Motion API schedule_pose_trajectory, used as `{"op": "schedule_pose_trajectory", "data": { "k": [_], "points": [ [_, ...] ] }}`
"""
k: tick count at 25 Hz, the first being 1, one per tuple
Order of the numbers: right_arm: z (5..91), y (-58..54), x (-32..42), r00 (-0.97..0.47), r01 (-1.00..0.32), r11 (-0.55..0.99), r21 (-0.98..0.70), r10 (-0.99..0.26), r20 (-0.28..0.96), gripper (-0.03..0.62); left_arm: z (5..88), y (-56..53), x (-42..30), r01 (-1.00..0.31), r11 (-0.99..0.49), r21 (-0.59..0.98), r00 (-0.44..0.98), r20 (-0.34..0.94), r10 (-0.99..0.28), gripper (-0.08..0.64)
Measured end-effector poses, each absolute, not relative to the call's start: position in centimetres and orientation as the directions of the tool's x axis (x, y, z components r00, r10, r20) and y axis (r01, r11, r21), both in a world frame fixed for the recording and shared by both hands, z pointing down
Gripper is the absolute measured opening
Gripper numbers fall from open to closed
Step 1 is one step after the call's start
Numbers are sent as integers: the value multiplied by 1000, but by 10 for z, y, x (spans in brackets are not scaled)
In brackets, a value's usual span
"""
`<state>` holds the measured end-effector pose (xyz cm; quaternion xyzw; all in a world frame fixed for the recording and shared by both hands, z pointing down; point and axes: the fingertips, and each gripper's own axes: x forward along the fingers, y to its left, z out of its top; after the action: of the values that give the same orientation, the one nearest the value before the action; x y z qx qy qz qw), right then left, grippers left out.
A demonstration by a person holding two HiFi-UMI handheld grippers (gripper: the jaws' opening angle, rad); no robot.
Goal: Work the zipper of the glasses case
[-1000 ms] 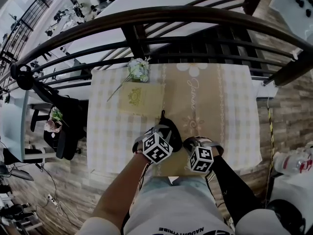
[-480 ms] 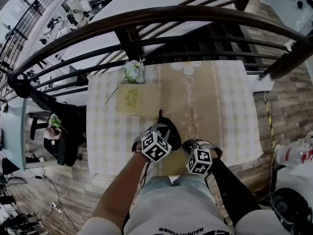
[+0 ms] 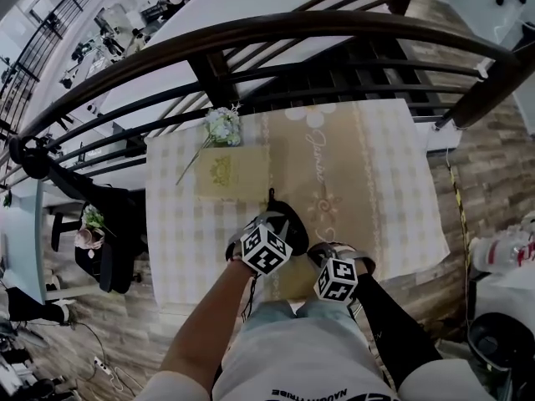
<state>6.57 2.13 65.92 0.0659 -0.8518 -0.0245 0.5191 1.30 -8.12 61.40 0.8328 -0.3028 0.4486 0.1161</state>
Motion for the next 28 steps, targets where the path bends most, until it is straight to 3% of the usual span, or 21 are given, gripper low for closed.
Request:
{"op": "schedule_pose_trajectory", "data": {
  "k": [8, 10, 11, 15, 19, 21, 24, 28],
  "points": [
    [658, 25, 63, -451, -155, 983, 97, -158, 878, 31, 612, -81, 13, -612, -788, -67, 431, 807, -403, 0],
    [658, 25, 64, -451, -155, 984, 89, -151, 880, 29, 609, -77, 16, -560, -827, -54, 462, 808, -365, 3],
    [658, 27, 65, -450, -148, 985, 86, -145, 881, 29, 608, -72, 19, -501, -864, -52, 483, 812, -329, 14],
    [660, 32, 65, -449, -121, 990, 78, -125, 885, 29, 607, -50, 26, -159, -983, -88, 486, 860, -156, 254],
    [660, 33, 66, -452, -97, 992, 76, -112, 885, 31, 623, -31, 28, 221, -968, -123, 362, 932, -35, 308],
    [660, 32, 66, -454, -91, 993, 76, -109, 885, 30, 631, -29, 30, 337, -932, -131, 312, 950, -20, 327],
    [660, 28, 72, -452, -111, 991, 74, -116, 885, 29, 632, -33, 35, 331, -935, -131, 304, 952, -26, 328],
    [661, 11, 94, -439, -226, 972, 65, -162, 884, 29, 623, -42, 37, 137, -981, -136, 363, 929, -78, 285]
  ]
}}
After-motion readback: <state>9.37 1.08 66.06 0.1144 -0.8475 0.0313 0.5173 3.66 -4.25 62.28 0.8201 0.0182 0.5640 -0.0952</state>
